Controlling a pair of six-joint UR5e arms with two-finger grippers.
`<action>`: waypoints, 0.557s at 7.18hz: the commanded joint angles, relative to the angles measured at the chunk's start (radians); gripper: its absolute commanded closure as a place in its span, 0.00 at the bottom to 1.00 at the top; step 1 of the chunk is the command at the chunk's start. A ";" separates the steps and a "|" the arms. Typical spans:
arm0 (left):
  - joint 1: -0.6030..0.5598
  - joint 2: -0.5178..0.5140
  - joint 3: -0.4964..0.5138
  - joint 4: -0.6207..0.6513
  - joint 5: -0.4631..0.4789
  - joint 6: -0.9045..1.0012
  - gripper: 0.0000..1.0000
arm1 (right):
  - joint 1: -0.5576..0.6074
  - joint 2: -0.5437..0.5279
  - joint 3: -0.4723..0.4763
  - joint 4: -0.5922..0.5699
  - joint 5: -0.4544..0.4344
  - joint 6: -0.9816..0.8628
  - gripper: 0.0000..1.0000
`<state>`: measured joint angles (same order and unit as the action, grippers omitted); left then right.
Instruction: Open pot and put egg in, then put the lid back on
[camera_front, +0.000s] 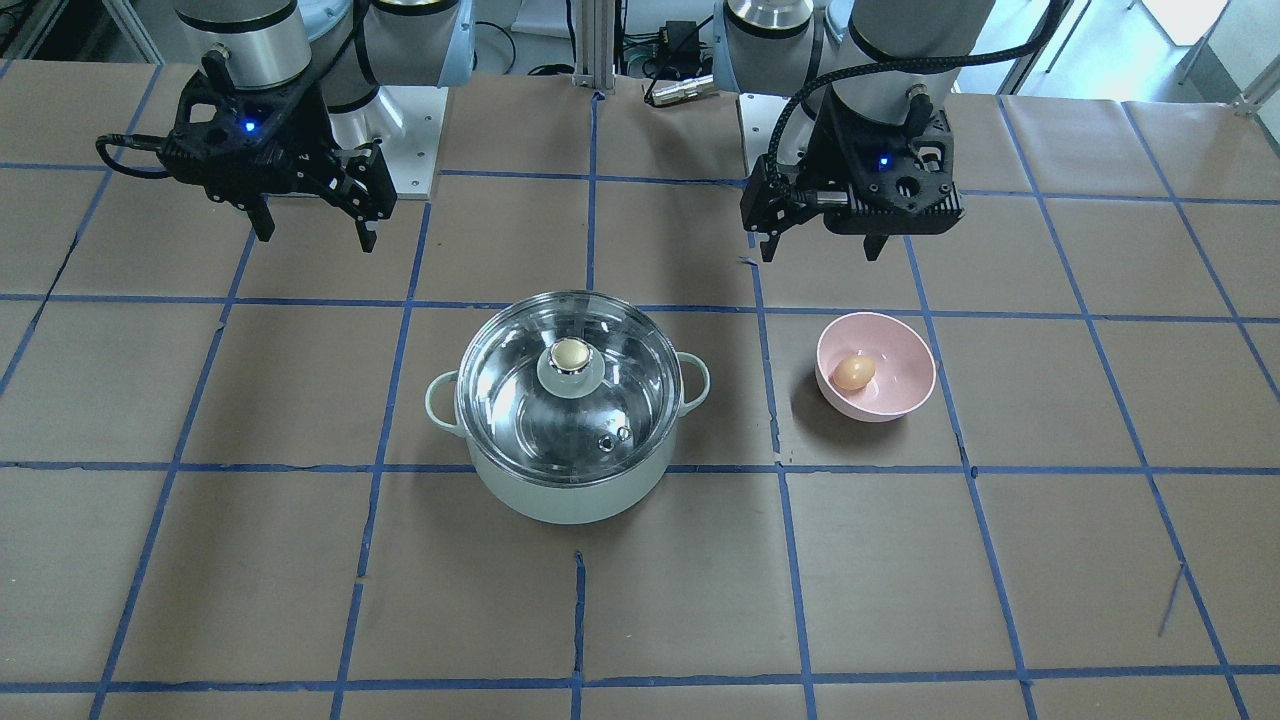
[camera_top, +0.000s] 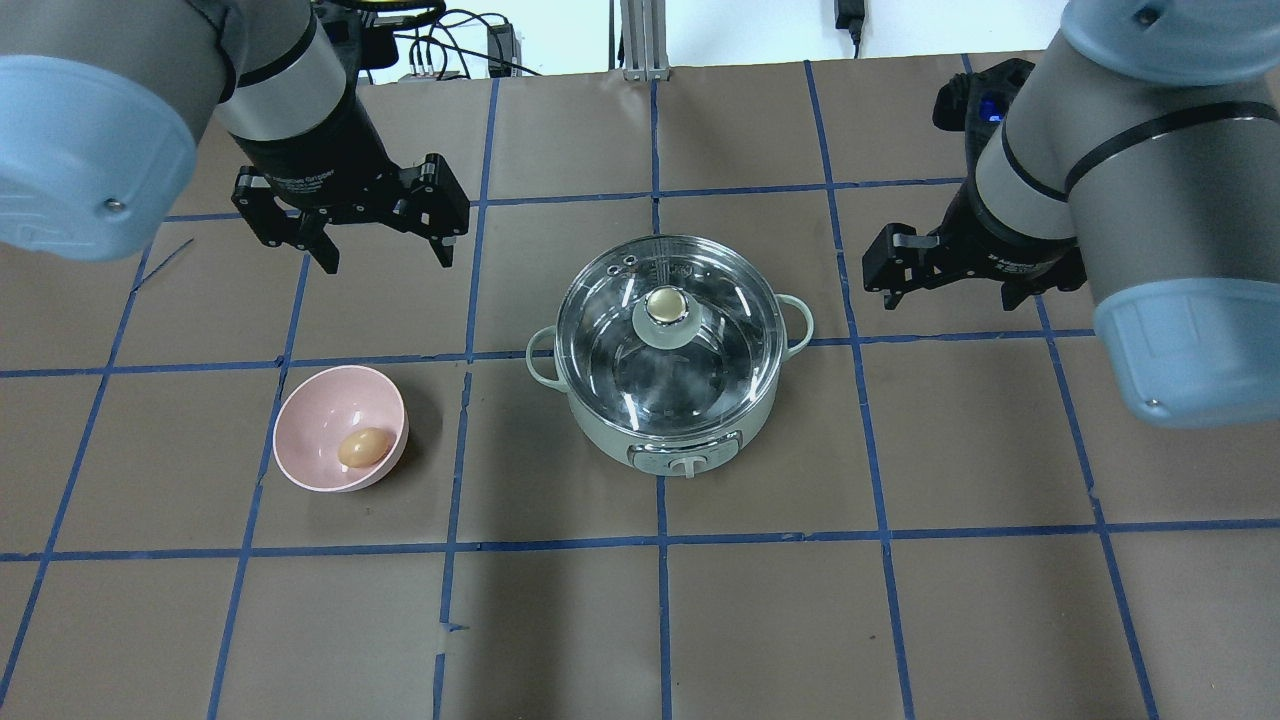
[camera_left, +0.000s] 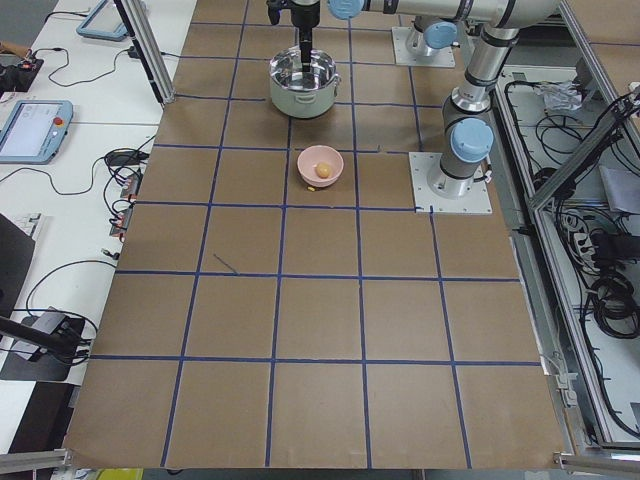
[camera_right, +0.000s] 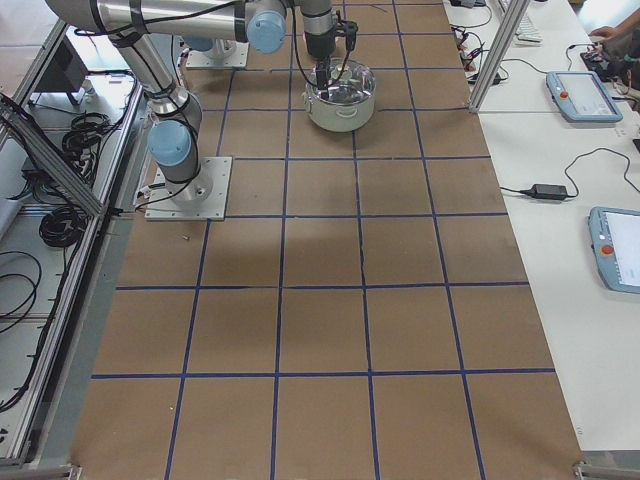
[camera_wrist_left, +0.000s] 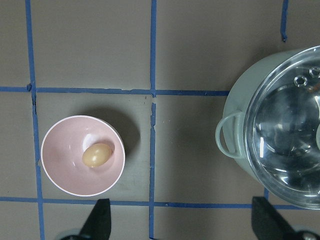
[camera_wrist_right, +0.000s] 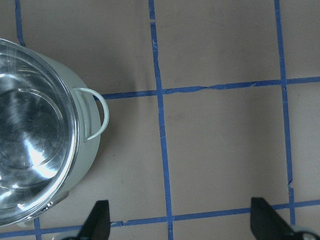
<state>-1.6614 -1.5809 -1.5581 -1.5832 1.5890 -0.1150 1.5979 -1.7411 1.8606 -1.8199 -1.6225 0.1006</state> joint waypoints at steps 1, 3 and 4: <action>-0.003 0.009 -0.007 0.005 0.002 0.003 0.00 | -0.001 -0.001 0.009 -0.007 -0.002 -0.002 0.00; 0.000 0.010 -0.005 0.006 0.002 0.005 0.00 | -0.001 -0.003 0.009 -0.006 -0.002 -0.006 0.00; -0.006 0.019 -0.007 0.006 0.000 0.003 0.00 | -0.001 -0.003 0.009 -0.007 -0.002 -0.007 0.00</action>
<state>-1.6631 -1.5694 -1.5638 -1.5777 1.5904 -0.1110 1.5969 -1.7434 1.8696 -1.8261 -1.6244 0.0953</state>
